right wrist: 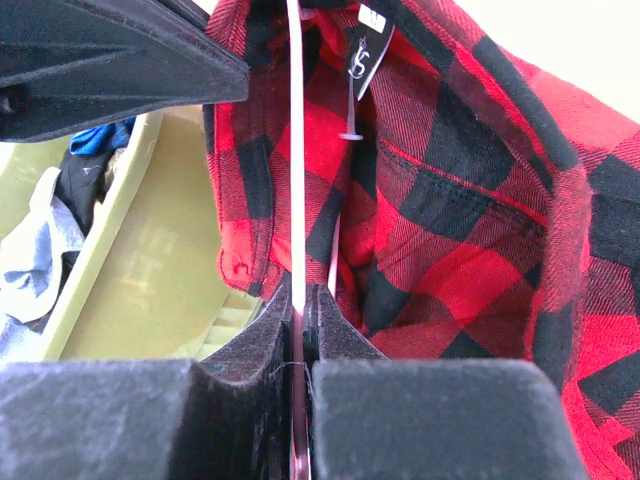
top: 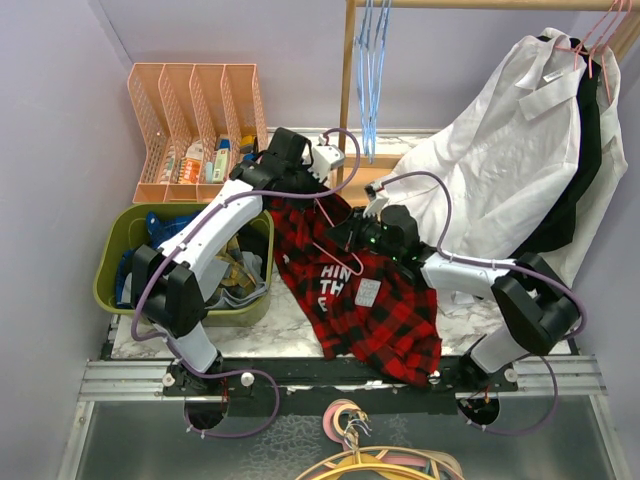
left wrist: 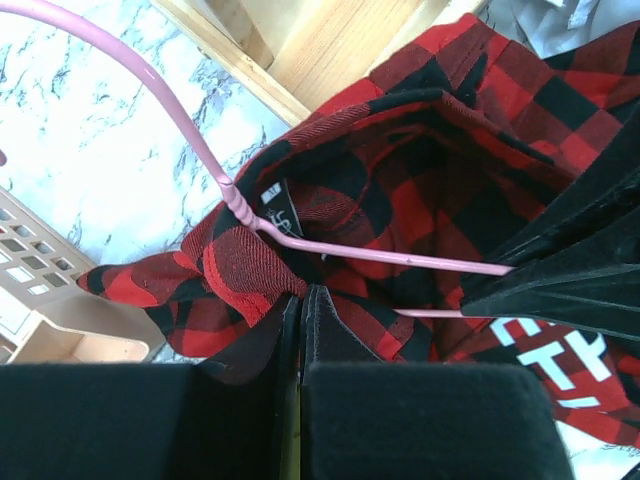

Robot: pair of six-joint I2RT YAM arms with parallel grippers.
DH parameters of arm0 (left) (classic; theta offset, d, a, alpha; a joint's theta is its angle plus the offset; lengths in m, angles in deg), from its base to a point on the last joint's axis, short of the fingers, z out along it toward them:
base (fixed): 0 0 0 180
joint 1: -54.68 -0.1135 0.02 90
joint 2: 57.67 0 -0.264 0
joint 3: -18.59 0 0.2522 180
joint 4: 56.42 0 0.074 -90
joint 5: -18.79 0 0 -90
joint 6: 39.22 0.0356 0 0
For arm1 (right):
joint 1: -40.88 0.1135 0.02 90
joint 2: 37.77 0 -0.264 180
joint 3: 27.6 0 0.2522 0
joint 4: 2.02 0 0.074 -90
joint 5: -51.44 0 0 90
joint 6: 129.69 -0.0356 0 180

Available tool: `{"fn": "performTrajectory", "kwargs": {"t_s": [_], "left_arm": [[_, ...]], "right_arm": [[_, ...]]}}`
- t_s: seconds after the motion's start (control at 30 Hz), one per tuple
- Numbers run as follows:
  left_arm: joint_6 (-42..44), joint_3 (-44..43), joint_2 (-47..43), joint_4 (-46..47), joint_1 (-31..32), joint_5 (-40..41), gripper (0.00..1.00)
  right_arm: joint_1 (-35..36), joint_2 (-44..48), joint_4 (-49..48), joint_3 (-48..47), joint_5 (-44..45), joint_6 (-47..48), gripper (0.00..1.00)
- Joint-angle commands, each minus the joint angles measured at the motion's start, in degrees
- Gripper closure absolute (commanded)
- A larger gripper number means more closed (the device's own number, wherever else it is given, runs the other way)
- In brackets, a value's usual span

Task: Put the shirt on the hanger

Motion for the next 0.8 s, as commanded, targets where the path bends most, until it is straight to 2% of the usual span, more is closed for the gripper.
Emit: {"fn": "performTrajectory", "kwargs": {"t_s": [0.0,0.27,0.47,0.63,0.7,0.77], "left_arm": [[0.1,-1.6,-2.7,-1.5,1.8,-1.1,1.0],[2.0,-8.3,-3.3,-5.7,6.8,2.3,1.0],[3.5,-11.4,-3.6,-5.1,11.0,14.7,0.99],[4.1,-10.2,-4.1,-3.9,11.2,18.5,0.89],[4.3,-9.7,-4.4,-4.7,11.2,16.2,0.81],[6.1,-10.0,-4.3,-8.3,11.3,9.0,0.73]], "right_arm": [[0.1,-1.0,-8.1,0.0,-0.8,-0.3,0.99],[0.1,5.5,-21.0,7.6,-1.2,-1.0,0.99],[0.1,9.3,-25.8,14.1,-1.4,-3.3,0.99],[0.1,7.5,-34.8,18.8,-2.2,-4.6,0.99],[0.1,5.8,-38.4,19.2,-3.0,-4.3,0.99],[0.1,2.5,-42.9,18.5,-4.9,-3.4,0.99]]}}
